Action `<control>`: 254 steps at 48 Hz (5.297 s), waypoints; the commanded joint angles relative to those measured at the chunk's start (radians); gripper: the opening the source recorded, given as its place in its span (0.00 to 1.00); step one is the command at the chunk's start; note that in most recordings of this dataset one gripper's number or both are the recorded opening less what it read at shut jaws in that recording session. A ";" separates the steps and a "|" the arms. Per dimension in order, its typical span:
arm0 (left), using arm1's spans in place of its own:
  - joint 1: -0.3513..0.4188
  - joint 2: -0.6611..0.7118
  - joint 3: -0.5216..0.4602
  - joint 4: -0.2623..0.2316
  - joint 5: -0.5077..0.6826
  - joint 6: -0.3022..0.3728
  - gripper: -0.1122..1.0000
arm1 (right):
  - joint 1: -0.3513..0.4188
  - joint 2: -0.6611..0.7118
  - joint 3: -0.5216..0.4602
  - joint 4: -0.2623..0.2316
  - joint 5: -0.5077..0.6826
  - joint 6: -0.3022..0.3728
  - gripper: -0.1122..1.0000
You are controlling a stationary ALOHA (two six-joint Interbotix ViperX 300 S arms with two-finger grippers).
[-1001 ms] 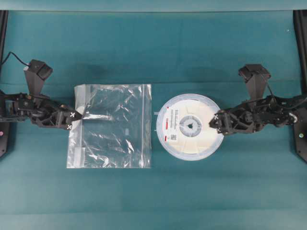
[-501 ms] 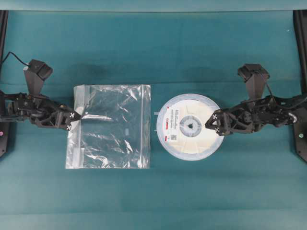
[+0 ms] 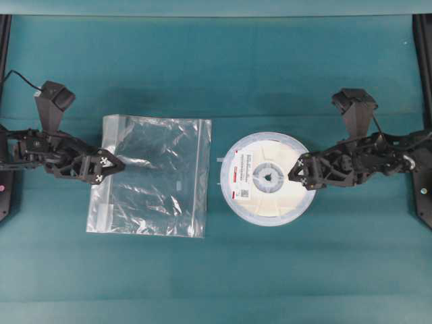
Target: Take out the reel from the clear zip bag.
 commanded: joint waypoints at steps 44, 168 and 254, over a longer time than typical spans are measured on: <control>0.002 -0.281 -0.040 0.003 0.273 -0.009 0.85 | -0.115 -0.138 -0.087 -0.049 0.322 0.000 0.86; -0.021 -0.759 -0.097 0.003 0.391 0.719 0.86 | 0.049 -0.681 -0.110 -0.905 0.321 -0.063 0.86; -0.025 -0.767 -0.091 0.003 0.391 0.730 0.86 | 0.057 -0.687 -0.078 -0.954 0.264 -0.077 0.86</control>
